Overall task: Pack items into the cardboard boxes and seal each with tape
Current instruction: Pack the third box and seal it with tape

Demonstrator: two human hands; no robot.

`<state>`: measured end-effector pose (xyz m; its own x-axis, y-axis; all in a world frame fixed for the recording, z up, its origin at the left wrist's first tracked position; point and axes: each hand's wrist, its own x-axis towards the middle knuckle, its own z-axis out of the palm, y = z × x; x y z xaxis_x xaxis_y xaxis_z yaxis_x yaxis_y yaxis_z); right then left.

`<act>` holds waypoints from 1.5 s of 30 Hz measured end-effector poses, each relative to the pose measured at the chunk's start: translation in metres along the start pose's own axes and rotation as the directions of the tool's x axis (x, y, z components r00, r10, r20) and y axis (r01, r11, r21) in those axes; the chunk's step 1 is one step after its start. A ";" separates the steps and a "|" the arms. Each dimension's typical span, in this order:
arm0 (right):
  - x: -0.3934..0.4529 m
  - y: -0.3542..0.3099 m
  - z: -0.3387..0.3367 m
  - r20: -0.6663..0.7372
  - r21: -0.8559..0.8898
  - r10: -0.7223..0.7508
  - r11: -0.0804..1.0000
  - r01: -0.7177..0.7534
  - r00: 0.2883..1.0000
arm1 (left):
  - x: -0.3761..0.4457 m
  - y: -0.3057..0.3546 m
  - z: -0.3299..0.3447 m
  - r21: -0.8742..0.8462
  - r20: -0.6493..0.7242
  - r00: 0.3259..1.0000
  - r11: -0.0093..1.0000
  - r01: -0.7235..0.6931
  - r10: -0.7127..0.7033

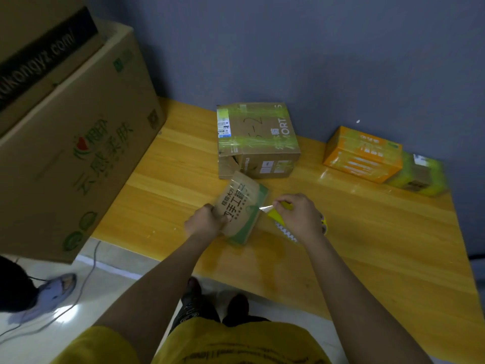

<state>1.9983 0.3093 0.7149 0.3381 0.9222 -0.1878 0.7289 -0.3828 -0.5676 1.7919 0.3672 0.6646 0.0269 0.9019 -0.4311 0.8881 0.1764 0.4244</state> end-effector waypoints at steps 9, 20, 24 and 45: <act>-0.012 0.035 -0.040 0.024 0.102 0.034 0.994 -0.037 0.999 | -0.031 0.040 0.043 0.266 0.049 0.937 0.900 -0.346 0.346; -0.037 0.030 -0.047 0.104 0.091 -0.047 0.995 0.038 0.993 | -0.032 0.085 0.005 -0.578 0.256 0.849 0.777 -0.250 0.463; -0.035 0.024 -0.031 0.138 0.105 -0.061 0.993 0.046 0.989 | -0.027 0.076 -0.006 -0.642 0.169 0.853 0.712 -0.285 0.493; -0.065 0.078 -0.024 0.144 0.033 0.245 0.967 -0.252 0.959 | 0.028 0.004 -0.045 -0.552 0.091 0.960 0.816 -0.174 0.266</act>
<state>2.0479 0.2184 0.7020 0.4165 0.7984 -0.4348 0.6001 -0.6007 -0.5283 1.7760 0.4113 0.6902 0.3042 0.8764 -0.3734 0.4668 0.2046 0.8604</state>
